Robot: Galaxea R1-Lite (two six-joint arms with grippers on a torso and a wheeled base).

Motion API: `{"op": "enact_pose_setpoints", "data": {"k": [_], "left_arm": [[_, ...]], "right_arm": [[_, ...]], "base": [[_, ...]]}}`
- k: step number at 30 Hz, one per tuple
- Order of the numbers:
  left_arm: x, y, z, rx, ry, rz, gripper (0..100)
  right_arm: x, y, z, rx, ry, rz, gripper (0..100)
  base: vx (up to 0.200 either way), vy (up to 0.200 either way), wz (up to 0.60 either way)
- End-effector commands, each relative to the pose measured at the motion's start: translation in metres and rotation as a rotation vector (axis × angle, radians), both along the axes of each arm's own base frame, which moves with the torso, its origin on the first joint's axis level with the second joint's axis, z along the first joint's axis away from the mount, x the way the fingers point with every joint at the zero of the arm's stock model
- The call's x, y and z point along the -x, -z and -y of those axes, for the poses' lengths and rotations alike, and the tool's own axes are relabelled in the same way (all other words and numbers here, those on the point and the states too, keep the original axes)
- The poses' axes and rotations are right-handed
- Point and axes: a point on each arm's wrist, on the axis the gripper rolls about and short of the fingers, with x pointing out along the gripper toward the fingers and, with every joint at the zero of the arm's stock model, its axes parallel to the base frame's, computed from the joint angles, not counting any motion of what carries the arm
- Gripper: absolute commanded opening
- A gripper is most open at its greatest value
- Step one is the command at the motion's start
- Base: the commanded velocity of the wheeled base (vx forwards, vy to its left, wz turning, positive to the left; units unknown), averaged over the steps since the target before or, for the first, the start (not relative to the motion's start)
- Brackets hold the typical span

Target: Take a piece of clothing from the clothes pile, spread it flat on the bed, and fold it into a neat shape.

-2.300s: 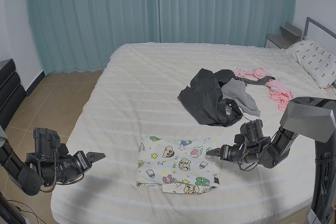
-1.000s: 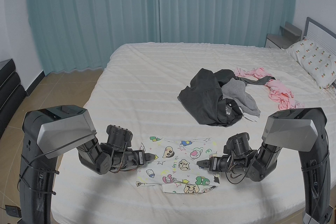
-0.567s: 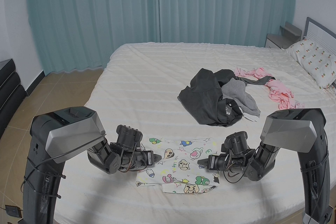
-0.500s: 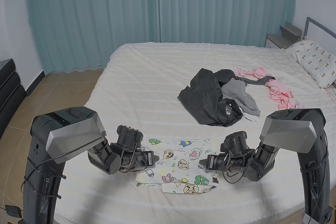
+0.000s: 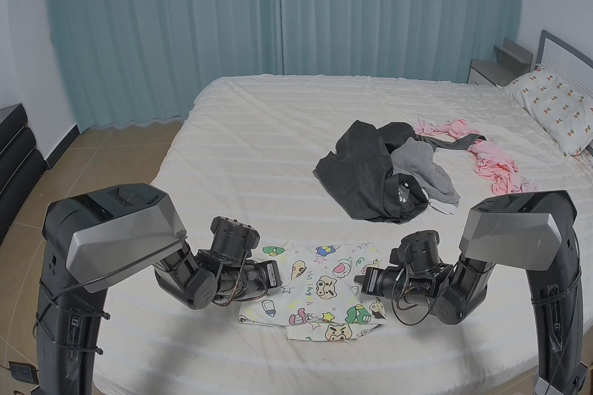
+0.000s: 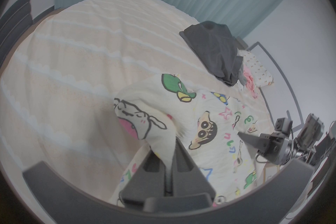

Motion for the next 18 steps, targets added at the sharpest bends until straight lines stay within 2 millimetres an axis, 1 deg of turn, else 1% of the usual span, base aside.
{"op": "enact_pose_setpoints", "data": {"k": [1, 3, 8, 11, 13, 14, 16, 18], "left_arm": [[0.007, -0.019, 0.005, 0.028, 0.003, 0.023, 0], [0.01, -0.023, 0.007, 0.029, 0.007, 0.028, 0], [0.016, -0.031, 0.006, 0.022, -0.02, 0.038, 0], [0.019, -0.038, 0.009, 0.03, -0.054, 0.048, 0], [0.021, -0.039, 0.01, 0.035, -0.055, 0.049, 0], [0.025, -0.046, 0.012, 0.047, -0.052, 0.053, 0], [0.027, -0.049, 0.014, 0.053, -0.047, 0.057, 0], [0.028, -0.05, 0.015, 0.057, -0.045, 0.059, 0]], "right_arm": [[0.005, -0.026, -0.001, -0.061, 0.008, 0.021, 0], [0.007, -0.032, 0.0, -0.071, 0.004, 0.026, 0], [0.008, -0.033, 0.003, -0.075, 0.014, 0.024, 0], [0.011, -0.036, 0.006, -0.076, 0.018, 0.022, 0], [0.011, -0.037, 0.006, -0.078, 0.019, 0.022, 0], [0.013, -0.039, 0.008, -0.088, 0.028, 0.014, 0], [0.013, -0.043, 0.009, -0.104, 0.038, 0.014, 0], [0.014, -0.047, 0.009, -0.113, 0.043, 0.016, 0]], "base": [[0.0, 0.0, 0.0], [0.0, 0.0, 0.0], [0.0, 0.0, 0.0], [0.0, 0.0, 0.0], [0.0, 0.0, 0.0], [0.0, 0.0, 0.0], [0.0, 0.0, 0.0], [0.0, -0.2, 0.0]]}}
